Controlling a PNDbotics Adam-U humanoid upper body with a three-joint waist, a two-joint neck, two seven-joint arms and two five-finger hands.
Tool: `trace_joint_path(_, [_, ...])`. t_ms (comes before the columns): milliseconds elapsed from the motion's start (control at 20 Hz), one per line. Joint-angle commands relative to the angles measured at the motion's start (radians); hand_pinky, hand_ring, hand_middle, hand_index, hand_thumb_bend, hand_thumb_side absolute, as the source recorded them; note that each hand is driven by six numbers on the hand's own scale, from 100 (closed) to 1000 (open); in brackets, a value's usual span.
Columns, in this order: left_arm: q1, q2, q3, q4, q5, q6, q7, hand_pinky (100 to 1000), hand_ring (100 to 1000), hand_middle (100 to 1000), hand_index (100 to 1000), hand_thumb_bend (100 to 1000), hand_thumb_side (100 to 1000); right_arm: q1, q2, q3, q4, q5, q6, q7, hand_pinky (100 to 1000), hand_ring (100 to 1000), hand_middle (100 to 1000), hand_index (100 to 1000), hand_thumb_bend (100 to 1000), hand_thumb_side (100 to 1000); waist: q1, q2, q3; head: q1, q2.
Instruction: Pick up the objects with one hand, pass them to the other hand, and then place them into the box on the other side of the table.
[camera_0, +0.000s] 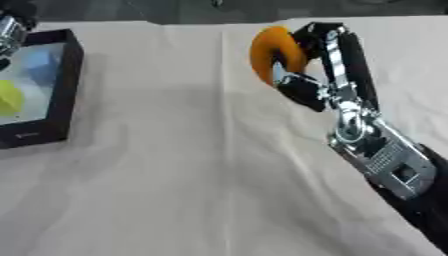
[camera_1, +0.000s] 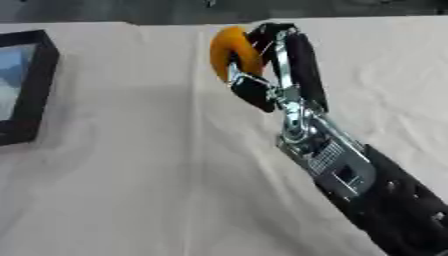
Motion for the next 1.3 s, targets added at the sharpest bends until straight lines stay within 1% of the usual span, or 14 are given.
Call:
trace_joint_path(50, [-0.027, 0.053, 0.002, -0.013, -0.013, 0.017, -0.017, 1000, 817, 857, 717, 100, 440, -0.007, -0.013, -0.047, -0.047, -0.048, 0.349, -0.351, 634, 459, 389, 382, 100, 100, 0.015, -0.046, -0.004, 0.009, 0.006])
trace_joint_path(200, [-0.053, 0.079, -0.026, -0.013, -0.032, 0.033, -0.051, 1000, 819, 860, 726, 100, 394, 0.005, 0.003, -0.062, -0.057, -0.092, 0.349, -0.351, 630, 454, 385, 378, 100, 100, 0.019, -0.049, -0.010, 0.014, 0.007])
trace_joint_path(350, [-0.093, 0.101, -0.075, -0.013, -0.062, 0.044, -0.095, 1000, 823, 880, 761, 100, 349, 0.010, 0.018, -0.054, -0.075, -0.138, 0.349, -0.351, 630, 453, 384, 378, 100, 100, 0.023, -0.052, -0.013, 0.019, 0.009])
trace_joint_path(500, [-0.132, 0.101, -0.124, -0.013, -0.094, 0.045, -0.141, 1000, 826, 893, 792, 100, 330, 0.013, 0.022, -0.046, -0.088, -0.184, 0.349, -0.351, 629, 453, 384, 378, 100, 100, 0.025, -0.055, -0.015, 0.021, 0.010])
trace_joint_path(650, [-0.166, 0.096, -0.167, -0.013, -0.122, 0.052, -0.187, 1000, 832, 906, 827, 100, 340, 0.017, 0.022, -0.043, -0.099, -0.230, 0.349, -0.351, 627, 452, 384, 380, 100, 100, 0.026, -0.058, -0.019, 0.024, 0.008])
trace_joint_path(800, [-0.199, 0.085, -0.205, -0.013, -0.144, 0.063, -0.236, 1000, 836, 915, 843, 100, 355, 0.017, 0.017, -0.039, -0.113, -0.279, 0.349, -0.351, 627, 453, 383, 381, 100, 100, 0.029, -0.060, -0.021, 0.029, 0.004])
trace_joint_path(1000, [-0.244, 0.069, -0.258, -0.013, -0.166, 0.086, -0.303, 1000, 836, 922, 854, 100, 408, 0.017, 0.015, -0.032, -0.120, -0.345, 0.349, -0.351, 624, 453, 383, 374, 100, 100, 0.033, -0.062, -0.018, 0.029, 0.001])
trace_joint_path(1100, [-0.265, 0.061, -0.286, -0.013, -0.178, 0.098, -0.335, 1000, 837, 926, 858, 100, 440, 0.019, 0.017, -0.033, -0.110, -0.378, 0.349, -0.351, 621, 452, 383, 367, 100, 100, 0.034, -0.063, -0.015, 0.027, 0.003])
trace_joint_path(1250, [-0.297, 0.048, -0.323, -0.013, -0.201, 0.106, -0.382, 1000, 838, 934, 862, 100, 452, 0.016, 0.014, -0.036, -0.075, -0.425, 0.349, -0.351, 620, 451, 385, 374, 100, 100, 0.036, -0.063, -0.009, 0.023, 0.008])
trace_joint_path(1300, [-0.308, 0.042, -0.332, -0.013, -0.209, 0.110, -0.398, 1000, 839, 940, 862, 100, 474, 0.012, 0.010, -0.033, -0.072, -0.441, 0.349, -0.351, 620, 451, 386, 373, 100, 100, 0.036, -0.063, -0.007, 0.021, 0.008])
